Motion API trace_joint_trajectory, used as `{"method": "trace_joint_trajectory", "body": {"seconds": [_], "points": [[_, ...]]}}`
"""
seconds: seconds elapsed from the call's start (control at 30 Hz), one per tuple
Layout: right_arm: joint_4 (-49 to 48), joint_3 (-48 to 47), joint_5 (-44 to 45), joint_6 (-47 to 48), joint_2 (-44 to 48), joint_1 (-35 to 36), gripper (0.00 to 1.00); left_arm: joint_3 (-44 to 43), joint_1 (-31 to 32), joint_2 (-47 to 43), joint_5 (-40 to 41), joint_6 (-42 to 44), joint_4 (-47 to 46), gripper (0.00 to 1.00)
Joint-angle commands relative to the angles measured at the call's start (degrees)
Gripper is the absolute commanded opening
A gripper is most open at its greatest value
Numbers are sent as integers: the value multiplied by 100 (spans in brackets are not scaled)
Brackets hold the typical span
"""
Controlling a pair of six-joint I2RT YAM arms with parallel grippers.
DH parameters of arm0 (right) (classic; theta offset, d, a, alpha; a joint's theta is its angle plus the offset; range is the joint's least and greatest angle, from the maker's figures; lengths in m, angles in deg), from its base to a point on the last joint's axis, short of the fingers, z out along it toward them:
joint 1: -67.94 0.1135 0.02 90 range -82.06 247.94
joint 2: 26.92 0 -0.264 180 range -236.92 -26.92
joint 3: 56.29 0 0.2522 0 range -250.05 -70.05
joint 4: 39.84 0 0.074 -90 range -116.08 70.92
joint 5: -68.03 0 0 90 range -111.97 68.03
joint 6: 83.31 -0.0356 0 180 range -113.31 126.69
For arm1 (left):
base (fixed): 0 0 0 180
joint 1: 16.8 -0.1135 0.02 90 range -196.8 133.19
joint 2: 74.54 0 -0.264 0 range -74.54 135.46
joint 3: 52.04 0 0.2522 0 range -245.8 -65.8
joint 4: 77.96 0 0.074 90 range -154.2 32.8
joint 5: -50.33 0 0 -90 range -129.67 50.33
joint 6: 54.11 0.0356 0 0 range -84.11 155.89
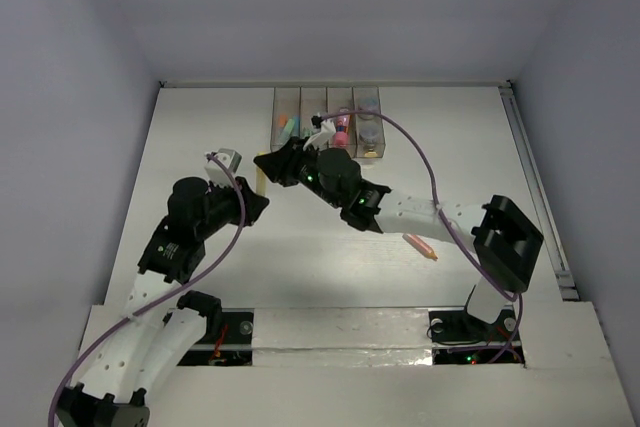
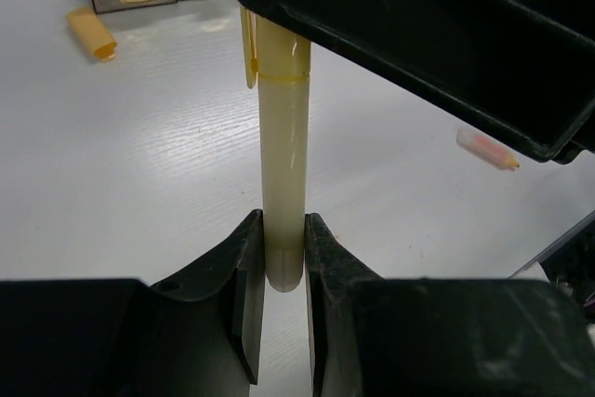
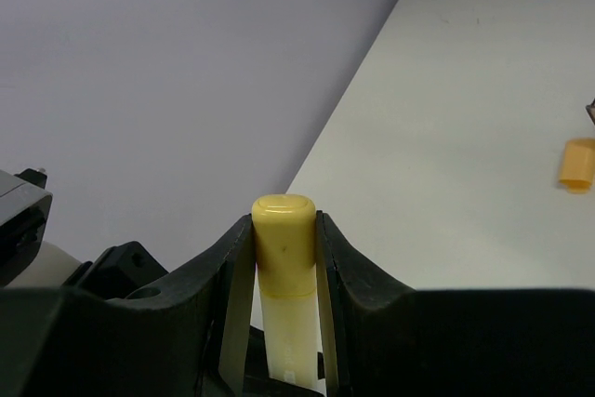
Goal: Sort the stationery into containers
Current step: Close the pen cap on the pen.
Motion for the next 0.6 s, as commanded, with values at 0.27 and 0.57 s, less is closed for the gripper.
{"method": "trace_joint_trajectory", "body": {"seconds": [0.27,0.57], "points": [[64,1350,-930,-568,-207,888,0,-311,-84,-47,690,62,-1006,0],[45,1439,-921,-780,-487,1565,0,-329,-198,-100,777,62,-1006,0]]}}
